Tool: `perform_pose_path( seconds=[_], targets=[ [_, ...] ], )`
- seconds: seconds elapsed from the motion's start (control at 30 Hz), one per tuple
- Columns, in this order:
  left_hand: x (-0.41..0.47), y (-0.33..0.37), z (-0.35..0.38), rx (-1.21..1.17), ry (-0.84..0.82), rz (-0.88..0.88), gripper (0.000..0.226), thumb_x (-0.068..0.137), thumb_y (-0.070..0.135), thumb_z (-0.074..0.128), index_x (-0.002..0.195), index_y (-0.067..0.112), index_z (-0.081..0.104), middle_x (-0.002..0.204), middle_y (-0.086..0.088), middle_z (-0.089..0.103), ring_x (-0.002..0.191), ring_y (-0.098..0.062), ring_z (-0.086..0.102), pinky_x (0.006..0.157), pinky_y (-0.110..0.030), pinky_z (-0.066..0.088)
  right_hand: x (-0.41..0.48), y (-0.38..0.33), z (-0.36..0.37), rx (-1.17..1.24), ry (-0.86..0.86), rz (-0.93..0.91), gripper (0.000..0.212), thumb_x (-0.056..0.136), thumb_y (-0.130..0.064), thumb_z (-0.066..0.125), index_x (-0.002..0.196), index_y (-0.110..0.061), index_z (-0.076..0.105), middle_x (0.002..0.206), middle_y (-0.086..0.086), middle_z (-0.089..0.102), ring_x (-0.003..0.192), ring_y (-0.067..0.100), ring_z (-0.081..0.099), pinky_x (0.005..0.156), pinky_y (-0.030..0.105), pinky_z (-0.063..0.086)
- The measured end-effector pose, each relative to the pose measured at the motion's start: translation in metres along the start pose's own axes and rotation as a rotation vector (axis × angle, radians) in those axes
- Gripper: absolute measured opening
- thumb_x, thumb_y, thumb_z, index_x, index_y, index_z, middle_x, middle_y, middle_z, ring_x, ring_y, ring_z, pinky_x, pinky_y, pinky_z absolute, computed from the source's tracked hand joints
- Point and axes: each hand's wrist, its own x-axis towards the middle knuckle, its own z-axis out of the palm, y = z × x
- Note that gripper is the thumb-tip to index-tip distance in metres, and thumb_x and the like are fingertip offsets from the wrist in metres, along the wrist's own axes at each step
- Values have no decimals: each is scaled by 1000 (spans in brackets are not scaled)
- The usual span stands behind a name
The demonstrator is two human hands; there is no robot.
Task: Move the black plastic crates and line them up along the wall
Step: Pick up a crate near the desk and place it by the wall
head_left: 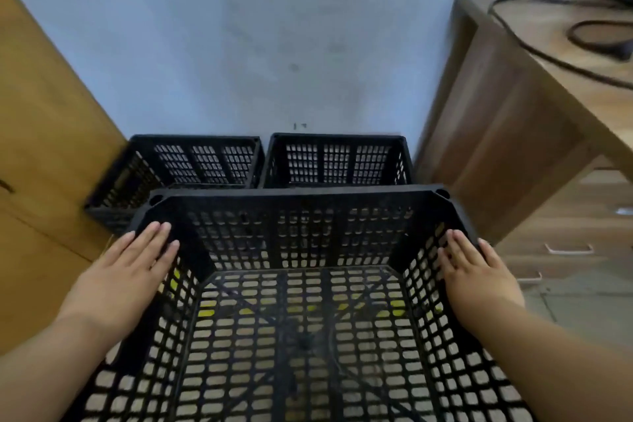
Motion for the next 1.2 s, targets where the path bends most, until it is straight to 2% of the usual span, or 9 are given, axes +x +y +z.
perform_pose_path(
  seconds=[0.13,0.23,0.37,0.53,0.73,0.93,1.0,1.07,1.2],
  targets=[
    [54,-56,-16,24,-8,0,75,91,8,29,128,19,-36,133,-14,-47,126,-24,-41,78,-33,-46,65,-3,-63,40,24,-36,59,100,-21,19,147,-8,-15,150,10,-31,141,23,-27,108,45,-24],
    [101,-104,-35,34,-43,-22,76,92,9,29,128,20,-36,133,-13,-47,126,-22,-40,78,-33,-45,116,-1,-113,48,43,-66,58,100,-21,19,147,-8,-13,154,13,-25,142,24,-25,116,43,-10],
    [155,-159,-53,2,-58,-123,80,91,9,33,130,20,-37,136,-12,-47,128,-24,-40,84,-34,-42,175,0,-171,58,119,-66,60,99,-22,20,146,-6,-14,153,13,-25,141,25,-27,94,44,-37],
    [213,-223,-59,-19,-24,-187,84,89,7,35,128,15,-39,137,-11,-47,130,-24,-40,80,-33,-44,234,-11,-240,14,175,-32,66,99,-27,27,144,-7,-17,133,11,-36,139,27,-29,74,41,-41],
    [291,-301,-28,-36,8,-206,86,87,10,37,131,19,-36,138,-8,-45,108,-20,-61,85,-32,-45,306,-46,-295,47,246,-32,59,98,-22,17,141,-6,-21,134,11,-36,123,20,-38,63,38,-47],
    [373,-368,27,-43,-14,-154,92,87,9,40,128,17,-42,132,-10,-52,106,-22,-62,80,-35,-47,367,-110,-332,128,260,-50,58,98,-23,17,140,-4,-18,136,12,-35,125,22,-44,67,39,-48],
    [396,-389,48,-87,-7,-99,93,85,5,39,130,15,-41,131,-11,-52,111,-23,-59,79,-36,-48,387,-132,-336,226,493,-113,56,91,-16,20,143,3,11,150,22,-5,127,19,-47,90,40,-42],
    [411,-408,61,-57,-7,-37,92,86,7,42,133,15,-38,133,-12,-51,115,-23,-55,79,-35,-48,402,-147,-337,343,516,-75,59,74,-16,27,116,12,57,129,30,51,143,17,-23,114,39,-14],
    [438,-437,86,-120,174,95,94,81,10,52,142,16,-19,147,-14,-31,123,-19,-51,91,-35,-44,420,-183,-354,401,595,-88,58,67,-17,28,100,11,67,112,27,64,146,16,-9,116,37,-3]
  ],
)
